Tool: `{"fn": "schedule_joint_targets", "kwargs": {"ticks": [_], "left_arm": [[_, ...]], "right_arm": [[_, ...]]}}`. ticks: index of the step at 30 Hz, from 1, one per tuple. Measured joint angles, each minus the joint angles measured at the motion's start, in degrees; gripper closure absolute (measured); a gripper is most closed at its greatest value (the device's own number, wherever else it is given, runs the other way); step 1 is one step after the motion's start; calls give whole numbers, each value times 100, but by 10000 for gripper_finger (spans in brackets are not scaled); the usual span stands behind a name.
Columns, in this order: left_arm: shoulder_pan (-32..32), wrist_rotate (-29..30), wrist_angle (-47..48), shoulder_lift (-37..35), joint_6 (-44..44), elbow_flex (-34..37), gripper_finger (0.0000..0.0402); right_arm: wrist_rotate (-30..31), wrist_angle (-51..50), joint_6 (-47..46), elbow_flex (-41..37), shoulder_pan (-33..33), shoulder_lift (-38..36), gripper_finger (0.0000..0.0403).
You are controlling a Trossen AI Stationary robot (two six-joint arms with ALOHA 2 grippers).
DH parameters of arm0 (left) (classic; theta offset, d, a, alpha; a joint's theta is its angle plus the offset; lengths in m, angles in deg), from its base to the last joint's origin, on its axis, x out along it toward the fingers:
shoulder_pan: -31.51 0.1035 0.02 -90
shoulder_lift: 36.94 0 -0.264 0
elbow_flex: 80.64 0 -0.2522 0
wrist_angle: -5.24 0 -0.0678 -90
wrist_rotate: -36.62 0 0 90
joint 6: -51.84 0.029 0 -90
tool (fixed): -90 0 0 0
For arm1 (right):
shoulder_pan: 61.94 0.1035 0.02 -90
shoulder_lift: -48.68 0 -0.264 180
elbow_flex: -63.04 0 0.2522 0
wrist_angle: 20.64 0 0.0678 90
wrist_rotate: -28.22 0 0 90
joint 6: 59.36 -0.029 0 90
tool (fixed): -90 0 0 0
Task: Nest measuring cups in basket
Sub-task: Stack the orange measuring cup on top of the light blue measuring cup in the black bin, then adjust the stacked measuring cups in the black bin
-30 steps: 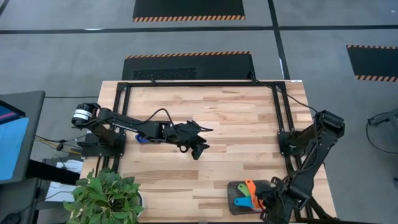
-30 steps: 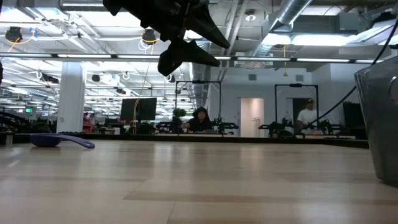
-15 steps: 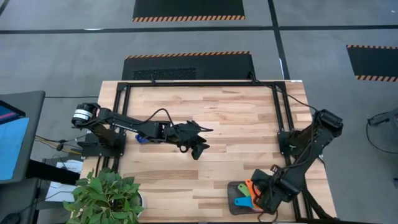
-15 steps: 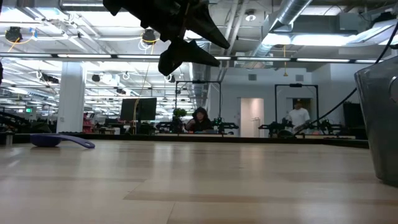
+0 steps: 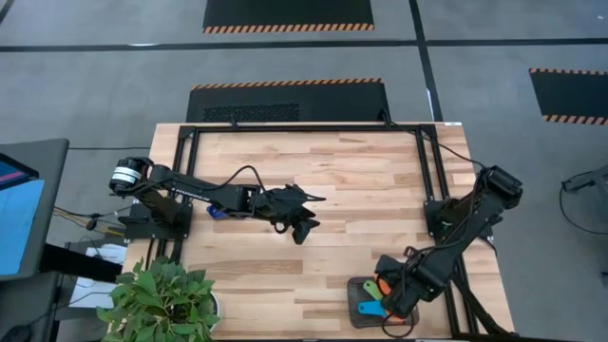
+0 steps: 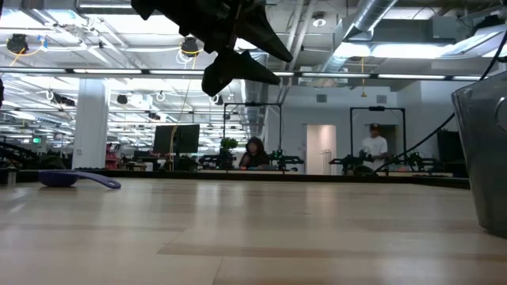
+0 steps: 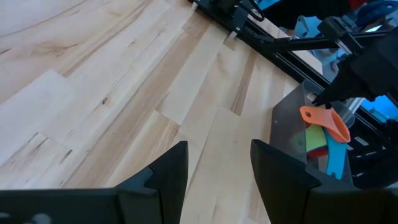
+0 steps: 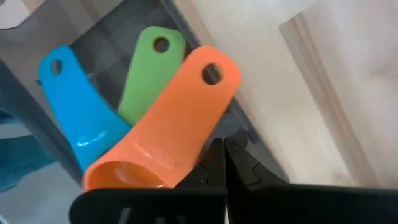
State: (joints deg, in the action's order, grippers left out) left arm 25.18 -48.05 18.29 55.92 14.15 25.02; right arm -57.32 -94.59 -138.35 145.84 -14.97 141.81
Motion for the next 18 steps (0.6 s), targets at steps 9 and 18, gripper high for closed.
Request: {"fn": "schedule_joint_targets", "kwargs": {"ticks": [9,18], "left_arm": [[0,-13,3,0,131,0,239],[0,-17,2,0,153,0,239]], "right_arm": [[1,466,279,0,-65,0,398],[21,707,401,2,-99,0,390]]}}
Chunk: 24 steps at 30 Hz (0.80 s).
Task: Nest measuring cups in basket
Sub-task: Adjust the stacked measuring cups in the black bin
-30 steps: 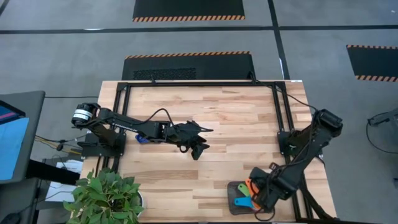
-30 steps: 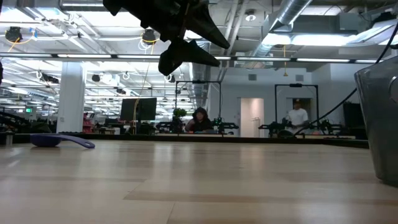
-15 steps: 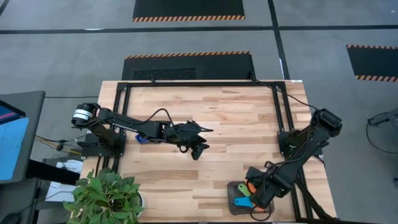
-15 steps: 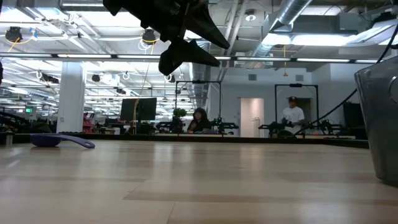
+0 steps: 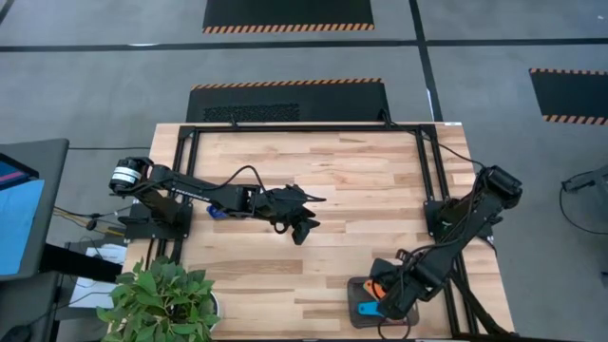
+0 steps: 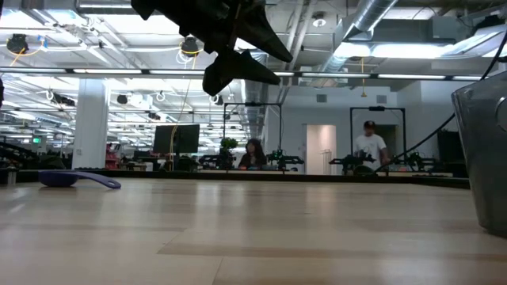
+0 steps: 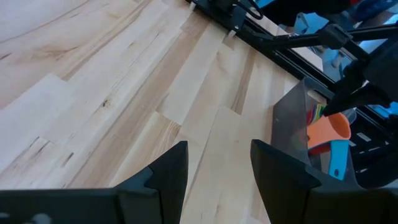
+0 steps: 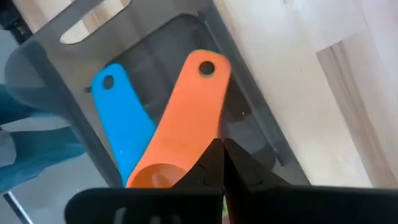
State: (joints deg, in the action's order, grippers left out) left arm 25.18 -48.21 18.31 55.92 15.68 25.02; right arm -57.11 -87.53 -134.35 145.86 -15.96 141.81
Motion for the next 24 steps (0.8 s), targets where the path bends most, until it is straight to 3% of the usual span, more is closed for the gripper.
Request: {"fn": "schedule_joint_targets", "kwargs": {"ticks": [10,16,24], "left_arm": [[2,-2,2,0,0,0,239],[0,-4,3,0,0,0,239],[1,0,5,0,121,0,239]], "right_arm": [[-39,-255,-77,0,-147,0,392],[-46,882,692,0,77,0,398],[-105,1668,744,11,353,64,397]]}}
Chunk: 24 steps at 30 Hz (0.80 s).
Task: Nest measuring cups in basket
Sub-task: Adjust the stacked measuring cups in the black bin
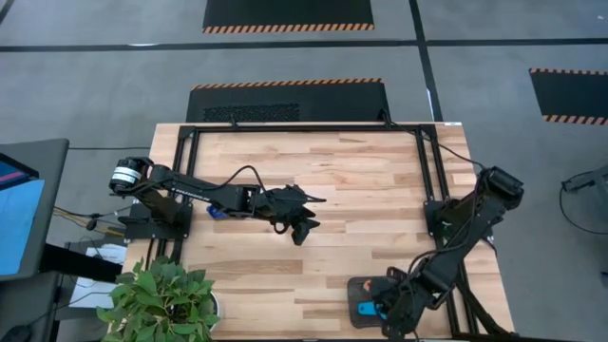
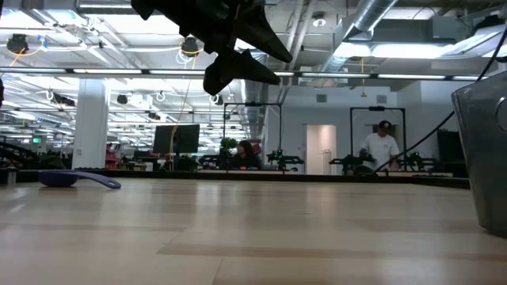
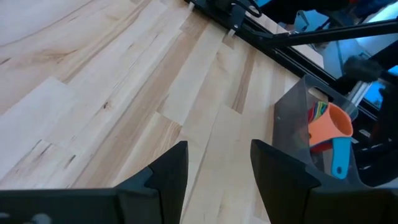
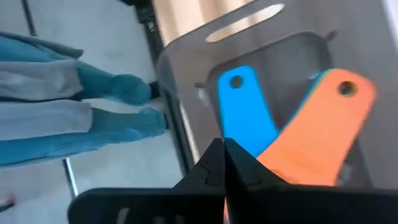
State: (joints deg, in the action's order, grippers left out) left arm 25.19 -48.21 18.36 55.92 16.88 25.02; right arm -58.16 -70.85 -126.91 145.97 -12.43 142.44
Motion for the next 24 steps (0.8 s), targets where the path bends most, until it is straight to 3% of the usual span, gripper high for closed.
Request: {"fn": "schedule_joint_targets", "kwargs": {"ticks": [7,14,24], "left_arm": [[5,32,41,0,2,0,239],[5,139,121,0,4,0,239],[5,128,123,0,-67,0,239]], "right_arm": [[-573,236,193,251,-9,833,390],[-642,-164,640,1080,-94,1486,395],[-678,-528,558,1204,-283,1783,398]]}}
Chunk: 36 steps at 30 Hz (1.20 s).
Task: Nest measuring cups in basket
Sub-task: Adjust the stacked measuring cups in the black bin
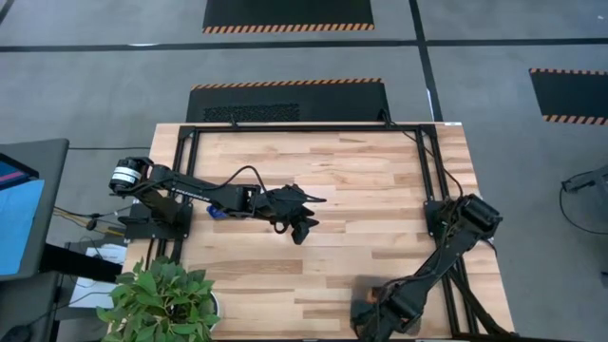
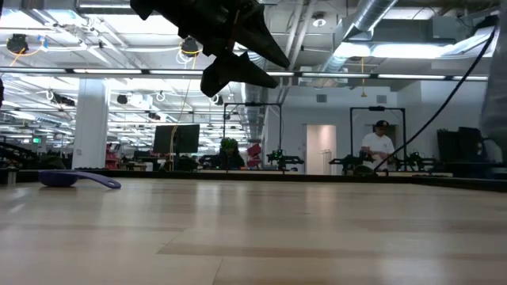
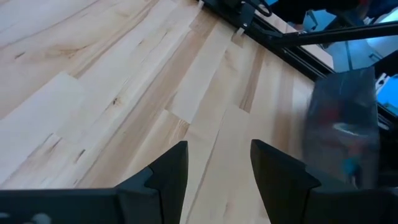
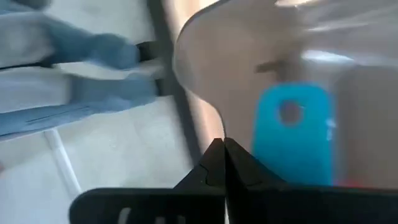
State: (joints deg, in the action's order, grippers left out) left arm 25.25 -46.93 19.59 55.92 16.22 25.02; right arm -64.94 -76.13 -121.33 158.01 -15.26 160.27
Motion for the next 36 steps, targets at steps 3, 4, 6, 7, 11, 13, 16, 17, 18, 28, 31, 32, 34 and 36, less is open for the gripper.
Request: {"fn": "schedule_joint_targets", "kwargs": {"ticks": [3,4,6,7,11,13,16,17,18,28,31,32,34,36], "left_arm": [[0,-4,-2,0,-61,2,239],[0,-12,-3,0,-66,0,239],[-2,-10,-25,0,-128,0,239],[-2,-11,-20,0,-148,0,239],[0,-8,-43,0,-147,0,239],[0,-7,-26,0,-113,0,239],[0,-6,-29,0,-99,0,239],[0,-3,-26,0,-98,0,239],[0,1,-26,0,-95,0,239],[-2,23,-6,0,-87,0,239],[-2,23,-4,0,-89,0,239],[-2,23,-4,0,-81,0,239],[-2,23,-6,0,-60,0,239],[-2,23,-4,0,-60,0,239]], "right_arm": [[33,-100,82,59,-50,-13,395],[46,-228,118,149,-52,-22,391],[42,-630,218,369,-41,-86,385],[48,-768,252,489,-39,-96,384],[257,-1352,483,909,49,-87,391],[311,-1495,491,961,54,-96,397],[317,-1660,489,961,48,-90,396],[343,-1793,473,964,48,-90,393],[355,-1960,426,964,48,-90,389],[488,-2207,826,961,-31,-61,397],[475,-2230,769,961,-19,-55,393],[473,-2241,750,961,-16,-55,389],[466,-2242,659,959,-9,-55,384],[471,-2226,587,959,16,-55,385]]}}
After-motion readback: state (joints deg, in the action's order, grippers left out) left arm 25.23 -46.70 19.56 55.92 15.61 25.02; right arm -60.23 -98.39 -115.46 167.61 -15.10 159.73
